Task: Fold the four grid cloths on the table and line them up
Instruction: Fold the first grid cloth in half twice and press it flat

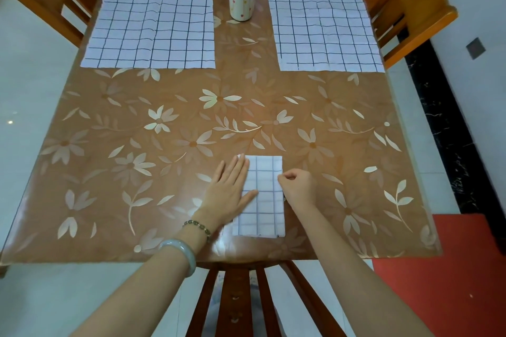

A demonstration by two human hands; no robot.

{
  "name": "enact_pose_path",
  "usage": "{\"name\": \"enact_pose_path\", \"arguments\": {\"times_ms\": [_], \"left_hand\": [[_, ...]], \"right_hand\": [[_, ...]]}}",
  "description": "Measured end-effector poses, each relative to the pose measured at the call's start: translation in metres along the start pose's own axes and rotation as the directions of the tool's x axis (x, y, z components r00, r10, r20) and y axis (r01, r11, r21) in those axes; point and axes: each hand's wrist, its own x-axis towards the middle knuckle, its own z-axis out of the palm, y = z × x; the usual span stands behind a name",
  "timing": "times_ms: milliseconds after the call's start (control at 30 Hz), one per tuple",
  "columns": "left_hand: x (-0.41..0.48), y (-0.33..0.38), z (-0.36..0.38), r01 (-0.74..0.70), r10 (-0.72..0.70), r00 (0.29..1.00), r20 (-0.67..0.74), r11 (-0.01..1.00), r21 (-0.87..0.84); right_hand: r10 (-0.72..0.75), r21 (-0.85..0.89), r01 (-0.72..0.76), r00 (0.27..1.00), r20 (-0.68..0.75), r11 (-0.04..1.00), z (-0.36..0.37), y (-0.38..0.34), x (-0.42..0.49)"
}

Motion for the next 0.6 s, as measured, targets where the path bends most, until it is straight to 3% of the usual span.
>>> {"name": "enact_pose_path", "arguments": {"times_ms": [133, 200, 267, 367, 467, 600], "left_hand": [[-0.001, 0.000, 0.006, 0.010, -0.010, 1.000, 0.008, 1.000, 0.012], [-0.002, 0.001, 0.007, 0.020, -0.020, 1.000, -0.014, 1.000, 0.008], [-0.002, 0.001, 0.008, 0.025, -0.025, 1.000, -0.004, 1.000, 0.011], [-0.002, 0.000, 0.010, 0.019, -0.019, 1.000, -0.005, 1.000, 0.008], [-0.002, 0.000, 0.012, 0.019, -0.018, 1.000, -0.017, 1.000, 0.025], [-0.002, -0.006, 0.010, -0.001, 0.003, 0.998, -0.066, 0.999, 0.041]], "right_hand": [[-0.059, -0.029, 0.059, 0.998, 0.013, 0.998, 0.002, 0.003, 0.000], [-0.188, -0.151, 0.181, 0.981, -0.037, 0.972, 0.004, 0.005, -0.003], [-0.451, -0.414, 0.383, 0.889, -0.076, 0.826, 0.009, 0.007, -0.004], [-0.642, -0.556, 0.585, 0.758, 0.116, 0.590, 0.024, 0.011, -0.001], [-0.623, -0.604, 0.643, 0.727, 0.289, 0.470, 0.029, 0.021, 0.004], [-0.537, -0.660, 0.593, 0.779, 0.325, 0.462, 0.026, 0.035, 0.010]]}}
